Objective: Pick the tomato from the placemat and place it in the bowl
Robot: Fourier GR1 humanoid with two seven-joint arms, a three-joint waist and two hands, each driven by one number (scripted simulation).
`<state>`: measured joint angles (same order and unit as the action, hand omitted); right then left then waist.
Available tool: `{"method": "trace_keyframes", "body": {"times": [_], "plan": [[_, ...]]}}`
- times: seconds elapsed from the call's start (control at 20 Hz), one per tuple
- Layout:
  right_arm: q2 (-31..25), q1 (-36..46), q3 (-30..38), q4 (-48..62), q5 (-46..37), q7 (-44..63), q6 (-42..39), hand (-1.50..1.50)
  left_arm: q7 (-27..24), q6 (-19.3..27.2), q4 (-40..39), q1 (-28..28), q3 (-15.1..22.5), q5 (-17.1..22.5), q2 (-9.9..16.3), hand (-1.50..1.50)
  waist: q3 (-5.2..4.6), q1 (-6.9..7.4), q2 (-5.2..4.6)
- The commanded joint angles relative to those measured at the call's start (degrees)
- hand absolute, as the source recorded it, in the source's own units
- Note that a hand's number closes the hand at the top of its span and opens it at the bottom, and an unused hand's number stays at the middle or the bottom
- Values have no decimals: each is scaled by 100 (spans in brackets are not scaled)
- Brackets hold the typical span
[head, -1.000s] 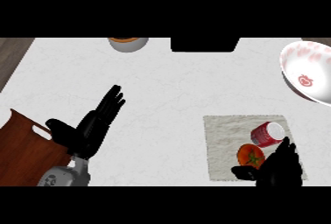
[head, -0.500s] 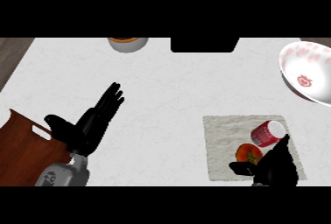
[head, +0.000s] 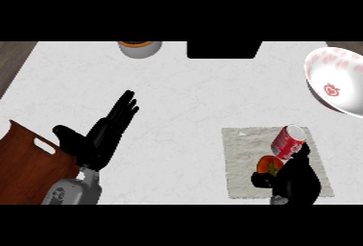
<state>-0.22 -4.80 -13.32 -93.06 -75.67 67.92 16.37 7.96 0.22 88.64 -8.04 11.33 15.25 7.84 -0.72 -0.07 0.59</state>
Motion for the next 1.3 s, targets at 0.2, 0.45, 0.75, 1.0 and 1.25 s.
{"method": "trace_keyframes", "body": {"times": [0.2,0.45,0.75,1.0,1.25], "plan": [[21,631,174,633,-211,1070,-54,150,304,49,196,-55,44,-44,-86,0,73,53,-63],[-907,210,-465,291,665,-1912,-1125,150,36,-78,18,3,-18,-66,-43,0,76,109,-97],[-2500,-84,-1360,80,1156,-4626,-1650,150,-3,-110,19,-19,96,-129,-88,0,83,161,-99],[-3944,-139,-64,-956,2705,-6296,-1840,150,139,93,149,-2,-111,-99,-73,0,75,-80,-38],[-4549,-430,1215,-2092,3941,-6788,-2195,150,130,3,254,164,-106,-81,-38,0,69,-148,-19]]}}
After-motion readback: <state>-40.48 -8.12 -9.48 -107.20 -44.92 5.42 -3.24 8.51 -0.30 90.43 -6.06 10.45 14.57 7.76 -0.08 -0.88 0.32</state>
